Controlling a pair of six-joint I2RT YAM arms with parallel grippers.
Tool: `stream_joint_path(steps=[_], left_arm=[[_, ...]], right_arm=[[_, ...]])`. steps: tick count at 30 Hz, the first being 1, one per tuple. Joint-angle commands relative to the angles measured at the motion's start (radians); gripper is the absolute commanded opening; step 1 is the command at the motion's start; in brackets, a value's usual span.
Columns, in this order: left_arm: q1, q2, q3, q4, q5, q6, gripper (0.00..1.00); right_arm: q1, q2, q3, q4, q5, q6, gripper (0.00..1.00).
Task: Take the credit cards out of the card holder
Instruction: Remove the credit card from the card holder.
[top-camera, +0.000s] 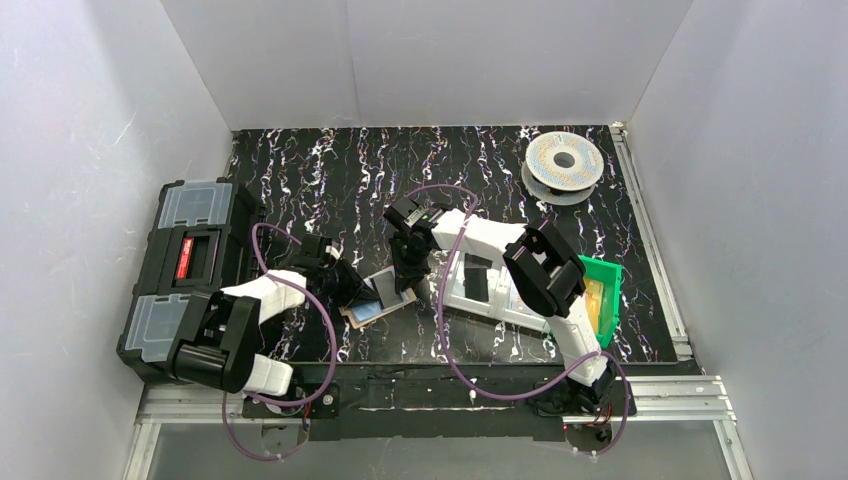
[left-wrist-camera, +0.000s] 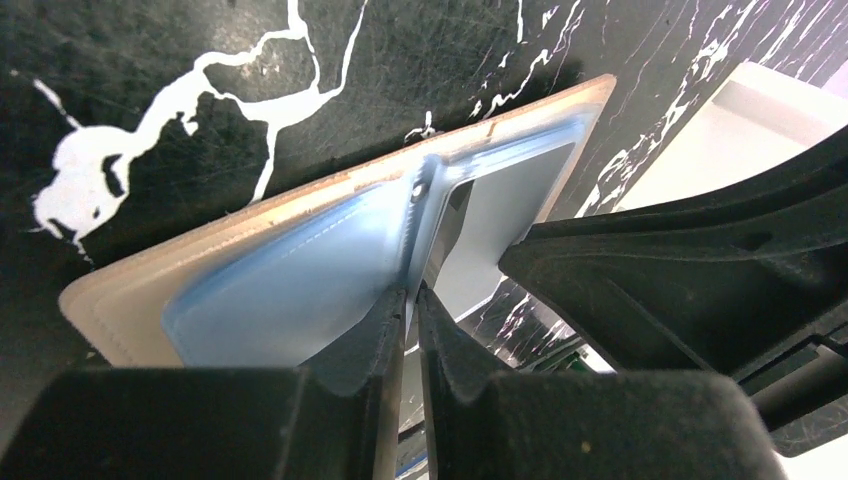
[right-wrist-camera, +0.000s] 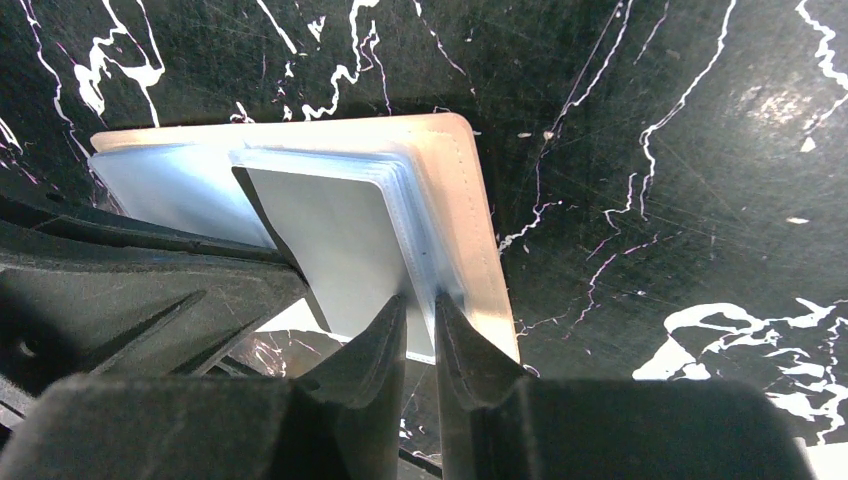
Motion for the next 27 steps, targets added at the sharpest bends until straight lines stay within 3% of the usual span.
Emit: stream_joint_path(steps=[1,10,15,21,27], left_arm=[[0.004,0.034,-0.005,0.023,0.005,0.016,0.1],[0.003,0.076,-0.007,0.098,0.039,0.002,0.11],[0.004,0.086,-0.009,0.116,0.05,-0.003,0.1],[0.003,0.075,0.006,0.081,0.038,0.02,0.0],[0.006,0.042,0.038,-0.031,-0.007,0.065,0.0]], right_arm=[[0.005,0.059,-0.003,-0.014,0.041,-0.005,0.23],[0.005,0.067,0.006,-0.019,0.035,-0.01,0.22],[0.007,0.077,0.022,-0.034,0.035,-0.017,0.27],[0.007,0.085,0.021,-0.04,0.039,-0.02,0.31],[-0.001,0.087,0.016,-0.046,0.052,-0.014,0.28]])
